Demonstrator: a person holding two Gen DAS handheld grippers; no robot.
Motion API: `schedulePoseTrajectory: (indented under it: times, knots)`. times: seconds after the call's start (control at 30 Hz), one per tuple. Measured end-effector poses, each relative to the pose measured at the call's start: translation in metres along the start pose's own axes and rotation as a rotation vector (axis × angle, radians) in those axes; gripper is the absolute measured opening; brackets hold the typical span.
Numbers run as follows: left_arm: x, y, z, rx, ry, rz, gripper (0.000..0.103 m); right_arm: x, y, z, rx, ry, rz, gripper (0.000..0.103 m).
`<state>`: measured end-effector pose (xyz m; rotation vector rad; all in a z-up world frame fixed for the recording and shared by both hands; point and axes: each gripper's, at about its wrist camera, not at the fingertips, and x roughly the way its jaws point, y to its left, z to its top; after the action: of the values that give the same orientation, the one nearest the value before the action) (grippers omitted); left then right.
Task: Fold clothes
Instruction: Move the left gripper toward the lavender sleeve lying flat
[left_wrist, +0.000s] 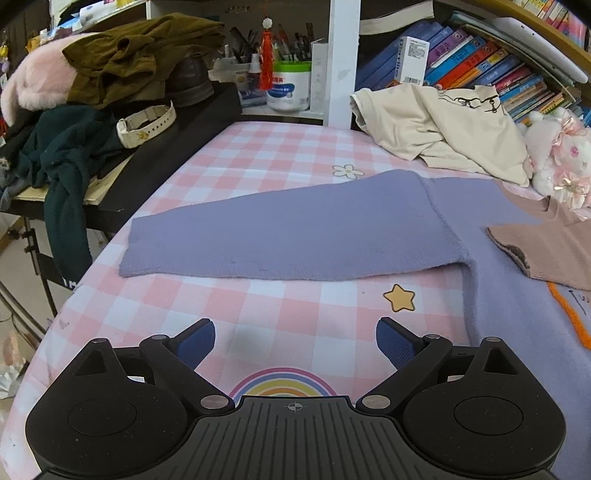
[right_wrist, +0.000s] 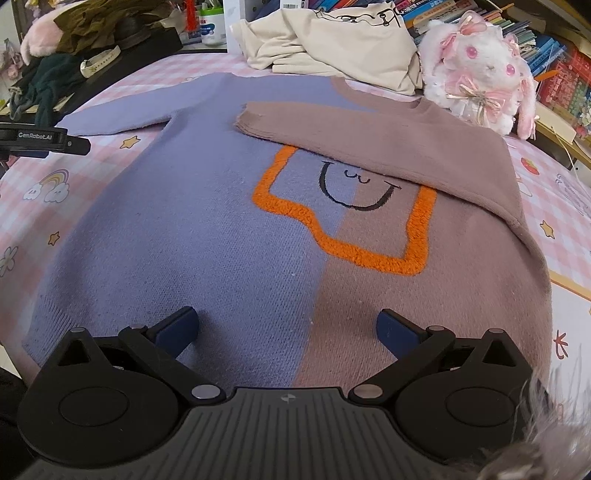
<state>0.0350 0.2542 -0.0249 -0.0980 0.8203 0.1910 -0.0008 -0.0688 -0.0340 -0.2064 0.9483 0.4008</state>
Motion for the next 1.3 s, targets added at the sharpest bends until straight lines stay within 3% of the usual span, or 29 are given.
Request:
schedulePoseTrajectory:
  times: [0.23,0.57,1.0,1.3]
  knots:
    - [0.009,0.014,0.006,-0.054,0.008,0.002,0.096,0.0,0.0,-0.001,-0.003,-0.006,0.003,0.103]
    - [0.022,0.046,0.014,-0.249,0.01,-0.011,0.096,-0.001,0.0,-0.003,-0.006,-0.015,0.006,0.103]
    - [0.026,0.055,0.016,-0.297,-0.03,-0.021,0.095,0.0,-0.001,-0.004,-0.006,-0.031,0.006,0.103]
    - [0.032,0.069,0.021,-0.391,-0.083,-0.042,0.078,-0.001,-0.001,-0.005,-0.01,-0.038,0.009,0.103]
